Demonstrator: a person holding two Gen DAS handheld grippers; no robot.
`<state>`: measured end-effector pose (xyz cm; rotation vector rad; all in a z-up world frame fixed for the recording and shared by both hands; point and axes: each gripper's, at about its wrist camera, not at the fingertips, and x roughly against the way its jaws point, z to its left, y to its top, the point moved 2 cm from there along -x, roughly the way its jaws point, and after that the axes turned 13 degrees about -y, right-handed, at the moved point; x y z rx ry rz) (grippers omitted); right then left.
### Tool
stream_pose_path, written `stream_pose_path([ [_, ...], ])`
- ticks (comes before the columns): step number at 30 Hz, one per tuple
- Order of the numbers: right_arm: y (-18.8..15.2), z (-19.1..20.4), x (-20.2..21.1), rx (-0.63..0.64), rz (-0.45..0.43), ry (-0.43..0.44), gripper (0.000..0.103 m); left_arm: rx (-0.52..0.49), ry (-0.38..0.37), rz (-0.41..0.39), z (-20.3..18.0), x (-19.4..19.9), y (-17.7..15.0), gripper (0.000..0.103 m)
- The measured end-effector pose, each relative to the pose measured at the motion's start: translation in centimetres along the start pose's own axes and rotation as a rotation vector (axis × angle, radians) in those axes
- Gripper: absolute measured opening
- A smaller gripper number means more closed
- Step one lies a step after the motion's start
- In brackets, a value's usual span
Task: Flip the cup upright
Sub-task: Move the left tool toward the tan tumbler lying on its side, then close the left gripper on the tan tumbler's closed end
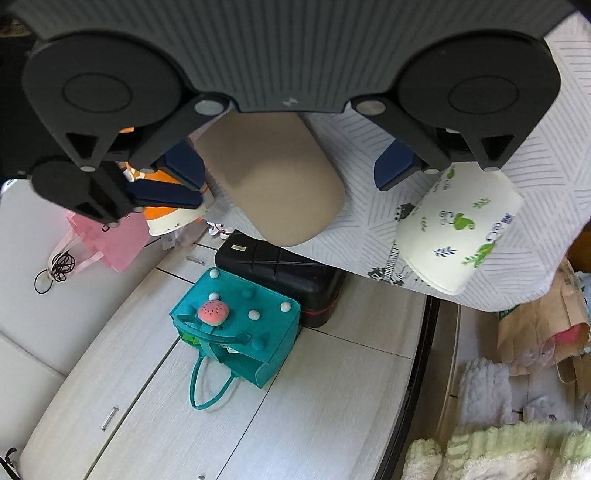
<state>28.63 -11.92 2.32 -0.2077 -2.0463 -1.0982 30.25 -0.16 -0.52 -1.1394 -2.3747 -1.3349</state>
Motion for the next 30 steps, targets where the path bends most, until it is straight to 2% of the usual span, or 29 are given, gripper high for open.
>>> stream_pose_path([
  [7,-0.2,-0.4,-1.8,-0.009,0.011,0.044,0.103,0.048,0.023,-0.005,1.0,-0.7,0.1,0.094],
  [13,-0.5,-0.7,-2.7,-0.01,0.026,0.058,0.103,0.039,0.026,0.0,1.4,-1.1,0.1,0.092],
  [15,-0.6,-0.8,-3.0,-0.016,0.029,0.066,0.101,0.039,0.012,0.015,1.4,-1.4,0.0,0.086],
  [17,-0.6,-0.9,-3.3,-0.023,0.036,0.081,0.095,0.053,-0.026,0.023,1.3,-1.5,0.0,0.075],
  [20,-0.7,-0.8,-3.6,-0.016,0.04,0.065,0.091,0.055,-0.062,0.024,0.9,-1.7,-0.1,0.063],
  [23,-0.8,-0.9,-3.9,-0.023,0.044,0.031,0.084,0.066,-0.07,0.012,0.8,-1.9,-0.2,0.061],
  [30,-0.9,-1.1,-3.8,-0.051,0.057,0.024,0.084,0.108,-0.103,0.025,1.4,-1.6,-0.6,0.06],
])
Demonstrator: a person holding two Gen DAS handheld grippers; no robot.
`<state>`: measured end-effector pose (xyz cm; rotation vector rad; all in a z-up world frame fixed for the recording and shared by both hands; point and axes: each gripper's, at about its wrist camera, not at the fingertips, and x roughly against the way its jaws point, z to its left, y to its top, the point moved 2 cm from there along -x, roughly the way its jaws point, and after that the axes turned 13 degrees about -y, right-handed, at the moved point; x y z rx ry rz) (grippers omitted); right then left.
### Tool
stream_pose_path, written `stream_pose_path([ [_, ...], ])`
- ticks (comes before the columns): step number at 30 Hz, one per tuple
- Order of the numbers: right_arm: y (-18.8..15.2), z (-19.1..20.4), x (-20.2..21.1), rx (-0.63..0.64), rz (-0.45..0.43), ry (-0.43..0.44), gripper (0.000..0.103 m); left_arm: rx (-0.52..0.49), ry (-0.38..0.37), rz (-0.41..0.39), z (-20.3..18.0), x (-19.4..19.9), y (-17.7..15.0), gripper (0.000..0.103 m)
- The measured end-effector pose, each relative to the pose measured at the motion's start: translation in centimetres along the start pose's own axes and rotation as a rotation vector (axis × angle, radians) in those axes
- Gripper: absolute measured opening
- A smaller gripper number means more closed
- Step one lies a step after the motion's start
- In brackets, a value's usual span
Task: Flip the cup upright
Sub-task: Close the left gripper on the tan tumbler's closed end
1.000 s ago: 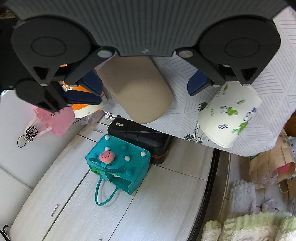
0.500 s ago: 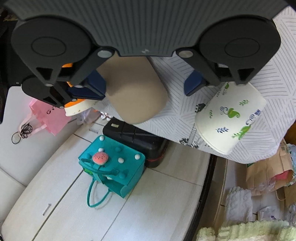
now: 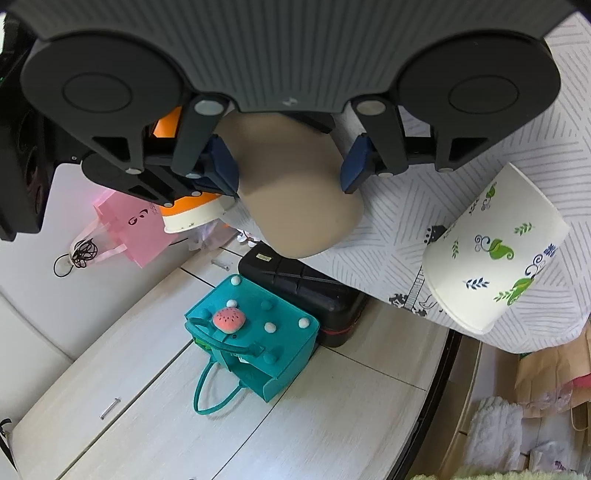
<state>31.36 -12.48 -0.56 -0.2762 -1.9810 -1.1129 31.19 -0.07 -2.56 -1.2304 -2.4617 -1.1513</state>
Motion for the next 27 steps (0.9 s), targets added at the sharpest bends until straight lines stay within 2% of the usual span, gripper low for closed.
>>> stream_pose_path([
  [6,-0.8,0.4,1.2,-0.02,0.031,0.025,0.084,-0.024,0.002,0.031,-0.9,1.1,-1.2,0.06],
  [16,-4.1,2.4,4.9,0.001,0.048,0.074,0.084,-0.033,-0.039,0.134,-2.8,4.7,-6.1,0.06],
  [27,-7.1,4.5,9.0,0.112,0.056,0.11,0.084,-0.084,-0.074,0.194,-5.7,7.8,-9.5,0.059],
])
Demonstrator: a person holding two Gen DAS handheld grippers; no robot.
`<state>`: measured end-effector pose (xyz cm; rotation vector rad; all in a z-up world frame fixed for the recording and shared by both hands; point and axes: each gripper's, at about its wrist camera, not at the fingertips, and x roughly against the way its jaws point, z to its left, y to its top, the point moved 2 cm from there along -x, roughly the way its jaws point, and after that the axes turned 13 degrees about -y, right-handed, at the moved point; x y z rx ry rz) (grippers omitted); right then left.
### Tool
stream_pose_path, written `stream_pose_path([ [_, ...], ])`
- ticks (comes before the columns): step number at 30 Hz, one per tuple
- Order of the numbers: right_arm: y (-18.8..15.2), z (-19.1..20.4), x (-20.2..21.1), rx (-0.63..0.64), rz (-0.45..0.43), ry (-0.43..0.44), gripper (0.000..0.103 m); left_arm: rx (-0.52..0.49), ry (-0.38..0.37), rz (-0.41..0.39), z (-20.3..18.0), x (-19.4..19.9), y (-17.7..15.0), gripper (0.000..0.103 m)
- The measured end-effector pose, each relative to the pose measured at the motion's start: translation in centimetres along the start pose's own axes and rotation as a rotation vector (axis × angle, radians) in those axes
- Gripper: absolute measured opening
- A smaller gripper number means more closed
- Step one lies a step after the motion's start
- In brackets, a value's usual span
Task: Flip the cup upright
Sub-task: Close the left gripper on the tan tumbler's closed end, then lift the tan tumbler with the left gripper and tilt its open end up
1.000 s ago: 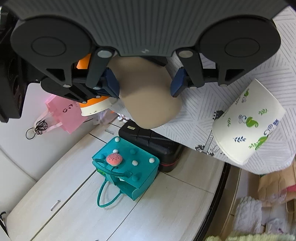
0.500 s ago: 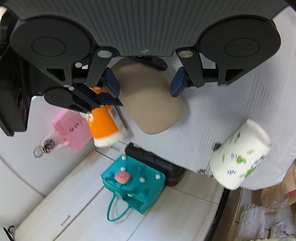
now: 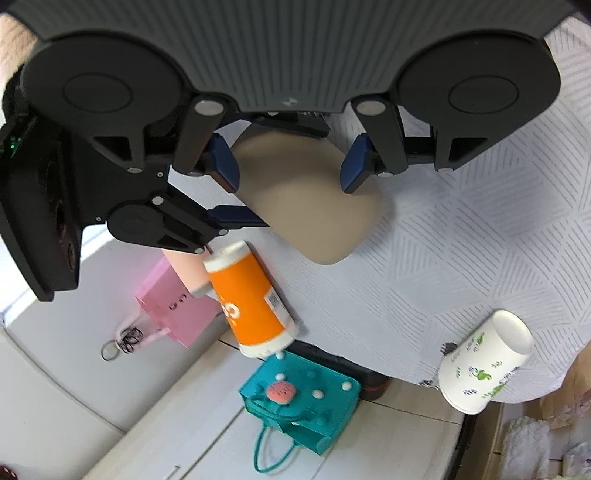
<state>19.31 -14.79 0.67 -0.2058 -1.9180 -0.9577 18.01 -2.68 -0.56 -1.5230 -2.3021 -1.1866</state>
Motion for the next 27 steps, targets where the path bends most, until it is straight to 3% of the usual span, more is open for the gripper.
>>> stream_pose_path([
  [6,-2.0,0.6,1.2,0.08,0.006,0.035,0.084,-0.057,-0.027,0.071,-1.0,0.0,-1.1,0.059],
  [9,-2.8,0.5,1.5,0.147,0.019,0.052,0.084,-0.1,-0.007,0.103,-1.2,-0.3,-1.4,0.059],
  [18,-3.1,0.3,1.7,0.364,0.01,0.1,0.084,-0.252,-0.008,0.151,-2.1,-0.7,0.2,0.059],
  [22,-3.2,0.1,1.9,0.36,-0.015,0.096,0.086,-0.28,-0.053,0.188,-2.3,-1.4,1.2,0.06],
  [27,-4.0,-0.6,4.4,0.261,-0.124,-0.007,0.088,-0.35,-0.081,0.251,-2.5,-1.9,2.3,0.061],
])
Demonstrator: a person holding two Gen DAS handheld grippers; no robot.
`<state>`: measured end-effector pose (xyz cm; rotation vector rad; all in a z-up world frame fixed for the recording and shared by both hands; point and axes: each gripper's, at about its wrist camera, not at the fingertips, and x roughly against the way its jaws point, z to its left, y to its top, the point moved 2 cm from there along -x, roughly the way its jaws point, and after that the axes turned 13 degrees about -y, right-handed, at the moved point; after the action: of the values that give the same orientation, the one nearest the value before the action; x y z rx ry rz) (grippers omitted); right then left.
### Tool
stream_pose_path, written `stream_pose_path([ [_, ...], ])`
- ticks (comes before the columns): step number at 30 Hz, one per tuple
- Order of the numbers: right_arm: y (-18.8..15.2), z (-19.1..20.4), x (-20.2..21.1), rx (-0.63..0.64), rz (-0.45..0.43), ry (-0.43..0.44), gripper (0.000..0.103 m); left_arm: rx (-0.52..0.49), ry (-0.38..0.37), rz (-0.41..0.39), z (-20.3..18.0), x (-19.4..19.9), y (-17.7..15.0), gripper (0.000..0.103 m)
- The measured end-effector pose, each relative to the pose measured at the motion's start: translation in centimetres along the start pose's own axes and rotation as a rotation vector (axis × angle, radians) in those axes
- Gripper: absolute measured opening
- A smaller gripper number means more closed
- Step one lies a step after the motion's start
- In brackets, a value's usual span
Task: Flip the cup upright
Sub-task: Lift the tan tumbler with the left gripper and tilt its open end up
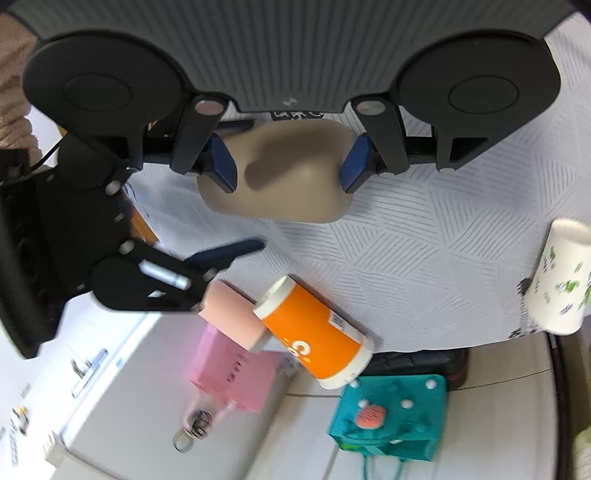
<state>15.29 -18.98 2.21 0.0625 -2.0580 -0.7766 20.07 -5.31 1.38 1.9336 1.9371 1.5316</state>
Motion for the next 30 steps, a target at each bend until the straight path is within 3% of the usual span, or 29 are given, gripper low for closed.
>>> stream_pose_path([
  [6,-0.8,0.0,3.9,-0.176,-0.057,-0.08,0.088,-0.118,-0.063,0.086,0.2,0.2,2.3,0.063],
  [12,-0.2,0.8,4.4,-0.331,-0.013,-0.167,0.088,-0.243,-0.111,0.188,-0.1,-0.8,4.6,0.064],
  [18,0.1,1.8,5.0,-0.569,0.039,-0.065,0.07,-0.327,-0.157,0.293,-0.4,-2.2,5.6,0.064],
  [25,-1.3,4.2,2.7,-0.825,0.139,0.118,0.07,-0.375,-0.169,0.356,-1.0,-3.8,5.9,0.064],
  [30,-2.7,4.7,0.4,-0.928,0.183,0.107,0.071,-0.368,-0.181,0.376,-0.4,-4.3,5.5,0.065],
])
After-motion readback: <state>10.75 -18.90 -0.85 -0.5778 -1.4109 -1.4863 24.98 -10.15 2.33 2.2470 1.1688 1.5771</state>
